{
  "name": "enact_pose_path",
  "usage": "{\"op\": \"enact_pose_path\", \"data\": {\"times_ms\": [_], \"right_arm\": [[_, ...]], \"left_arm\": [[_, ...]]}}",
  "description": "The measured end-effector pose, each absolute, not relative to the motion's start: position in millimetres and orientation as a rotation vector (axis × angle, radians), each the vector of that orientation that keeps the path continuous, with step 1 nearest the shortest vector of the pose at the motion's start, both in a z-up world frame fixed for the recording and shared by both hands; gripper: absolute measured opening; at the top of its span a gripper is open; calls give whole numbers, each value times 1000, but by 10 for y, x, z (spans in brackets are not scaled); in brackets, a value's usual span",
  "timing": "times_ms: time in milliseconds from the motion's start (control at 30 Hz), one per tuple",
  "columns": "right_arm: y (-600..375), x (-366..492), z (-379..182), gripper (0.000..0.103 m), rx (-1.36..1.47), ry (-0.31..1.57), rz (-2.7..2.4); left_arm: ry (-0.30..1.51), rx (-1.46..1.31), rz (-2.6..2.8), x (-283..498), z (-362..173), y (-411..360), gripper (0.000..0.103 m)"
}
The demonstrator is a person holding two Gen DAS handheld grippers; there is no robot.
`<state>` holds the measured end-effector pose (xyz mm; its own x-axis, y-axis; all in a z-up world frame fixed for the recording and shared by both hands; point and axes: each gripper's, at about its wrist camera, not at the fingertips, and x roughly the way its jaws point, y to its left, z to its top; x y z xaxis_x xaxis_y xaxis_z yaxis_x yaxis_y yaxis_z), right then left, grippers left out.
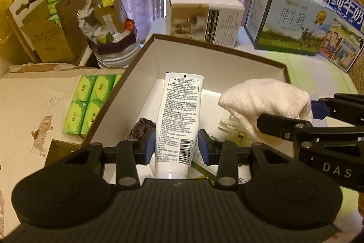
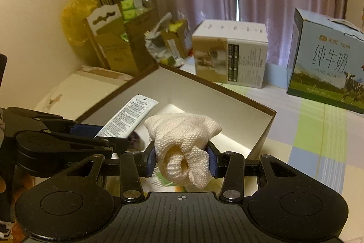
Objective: Organize objects
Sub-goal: 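Lower the white tube into the brown box and open the left gripper while the right releases the cloth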
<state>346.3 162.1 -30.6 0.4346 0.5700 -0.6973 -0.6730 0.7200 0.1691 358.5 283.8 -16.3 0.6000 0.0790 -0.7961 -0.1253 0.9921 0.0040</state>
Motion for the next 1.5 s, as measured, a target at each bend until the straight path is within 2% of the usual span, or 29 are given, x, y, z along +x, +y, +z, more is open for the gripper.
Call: {"op": "enact_pose_path", "data": {"times_ms": [667,733,767,800,1333,1433,1500], "right_arm": [[1728,3922,-521,41,-127,864,713],[1711,3933,-514,41,-117,867,709],[1704,3938,-512,41,-114,868,709],[1696,3943,-508,41,-112,868,708],[1738,3951,-487,42,-52,867,735],[1755,3937,-434,51,1,832,760],[1751,3921,-386,61,28,799,769]], "left_arm": [[991,-22,72,4340,-554,2905,35],[975,-16,67,4357,-549,2902,40],[974,-12,67,4365,-546,2901,47],[970,-7,70,4371,-543,2899,51],[989,-7,83,4213,-597,2984,58],[989,-8,87,4186,-592,2992,61],[986,-10,90,4171,-583,2994,64]]}}
